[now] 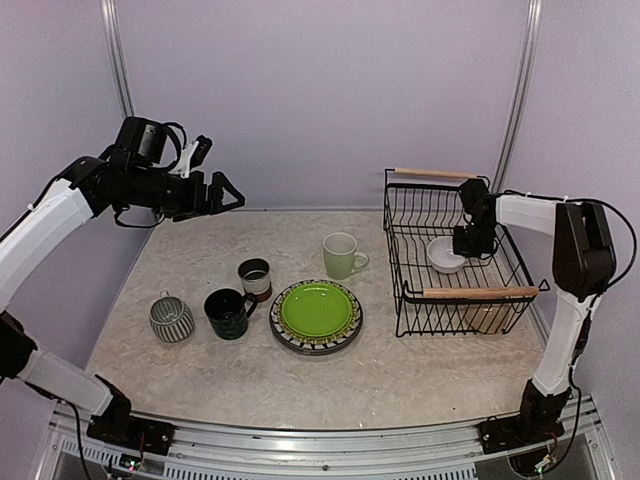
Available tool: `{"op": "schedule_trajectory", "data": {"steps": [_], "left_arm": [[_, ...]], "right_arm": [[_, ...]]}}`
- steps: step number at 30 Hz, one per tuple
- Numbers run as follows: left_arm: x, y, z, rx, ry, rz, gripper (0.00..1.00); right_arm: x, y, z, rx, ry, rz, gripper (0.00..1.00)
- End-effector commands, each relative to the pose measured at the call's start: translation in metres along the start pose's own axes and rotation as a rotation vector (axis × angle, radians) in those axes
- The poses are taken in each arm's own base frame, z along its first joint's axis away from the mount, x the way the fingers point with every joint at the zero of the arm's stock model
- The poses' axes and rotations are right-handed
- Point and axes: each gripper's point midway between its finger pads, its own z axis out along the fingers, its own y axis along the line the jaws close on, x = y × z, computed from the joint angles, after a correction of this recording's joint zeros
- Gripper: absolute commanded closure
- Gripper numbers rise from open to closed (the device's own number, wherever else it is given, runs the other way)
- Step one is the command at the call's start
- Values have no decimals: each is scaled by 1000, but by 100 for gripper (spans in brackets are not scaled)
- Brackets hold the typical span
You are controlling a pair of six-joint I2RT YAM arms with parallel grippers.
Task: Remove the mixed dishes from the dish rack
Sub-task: Grab the bowl from the dish rack.
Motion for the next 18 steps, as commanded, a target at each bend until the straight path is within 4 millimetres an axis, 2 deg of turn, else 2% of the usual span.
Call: {"op": "schedule_trajectory", "data": {"steps": [1,5,8,11,18], "left_arm": [[-8,0,-10,10,-47,11,1],[-10,3,-14,2,-68,9,1],[-11,7,-15,-12,-76,-1,1],[-14,13,-17,-35,-99,-14,1],[-23,31,-30,-90,-185,-52,1]], "right_arm": [[-25,4,-39,-26,-93,12,100],[-48,14,-92,-113,-199,16,100],[-58,37,-140,-230,-295,-3,100],[-57,62,-181,-310,-359,-33,100],[-33,140,-262,-446,-471,-179,100]]}}
